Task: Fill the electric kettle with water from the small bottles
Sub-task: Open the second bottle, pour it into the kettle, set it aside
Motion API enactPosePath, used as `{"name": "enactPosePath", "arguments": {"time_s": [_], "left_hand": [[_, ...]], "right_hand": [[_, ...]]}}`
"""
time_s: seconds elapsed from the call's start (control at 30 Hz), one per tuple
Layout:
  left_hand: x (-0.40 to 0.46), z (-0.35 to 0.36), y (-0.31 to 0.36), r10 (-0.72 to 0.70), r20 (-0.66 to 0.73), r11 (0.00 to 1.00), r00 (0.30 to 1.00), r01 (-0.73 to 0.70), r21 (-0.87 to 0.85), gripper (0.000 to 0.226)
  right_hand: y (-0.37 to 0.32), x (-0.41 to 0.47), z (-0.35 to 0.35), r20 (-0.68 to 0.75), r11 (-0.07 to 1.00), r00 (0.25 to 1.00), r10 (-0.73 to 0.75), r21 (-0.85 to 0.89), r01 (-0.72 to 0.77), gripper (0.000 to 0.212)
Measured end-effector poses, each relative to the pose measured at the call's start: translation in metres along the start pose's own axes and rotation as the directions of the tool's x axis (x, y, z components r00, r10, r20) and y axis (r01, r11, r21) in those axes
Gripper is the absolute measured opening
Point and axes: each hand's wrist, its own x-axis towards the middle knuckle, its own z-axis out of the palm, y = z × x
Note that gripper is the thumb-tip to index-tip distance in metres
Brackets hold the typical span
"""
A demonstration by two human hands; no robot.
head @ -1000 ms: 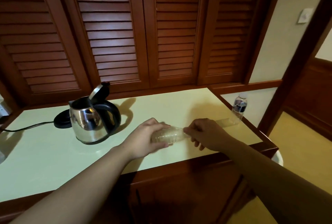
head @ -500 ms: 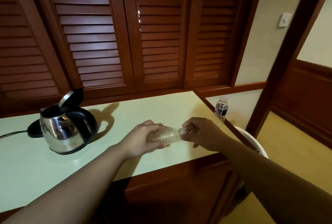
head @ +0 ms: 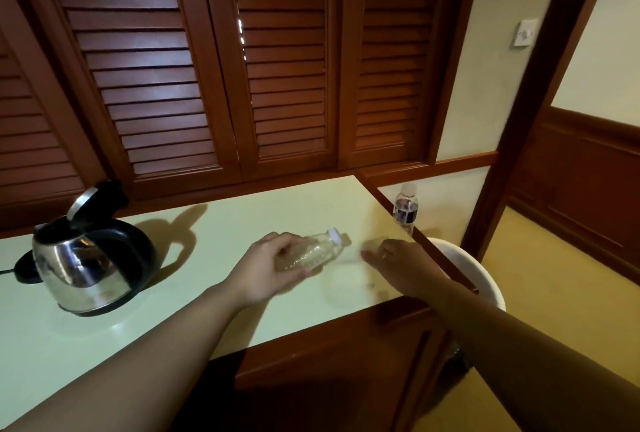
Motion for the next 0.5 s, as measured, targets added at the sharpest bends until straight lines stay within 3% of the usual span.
{"name": "enactPosePath", "arguments": {"time_s": [0.13,0.27,0.5], "left_hand": [[0.011,0.019,0.007,-0.053,-0.023,0.994,0.998,0.050,-0.094,0.054],[0.029,0.040,0.019,-0.128,-0.053,0.967,0.990,0.113,-0.229,0.044],[0.065,0.083,0.036,-0.207,-0.052,0.916,0.977,0.175,-0.360,0.045]], "right_hand": [[0.053,-0.001,0.006,-0.127,0.979,0.991,0.051,-0.188,-0.074,0.041],[0.089,0.006,0.010,-0.070,0.943,0.997,0.016,-0.330,-0.038,0.076],[0.082,-0.004,0.004,-0.066,0.948,0.998,-0.004,-0.319,-0.017,0.051]]}}
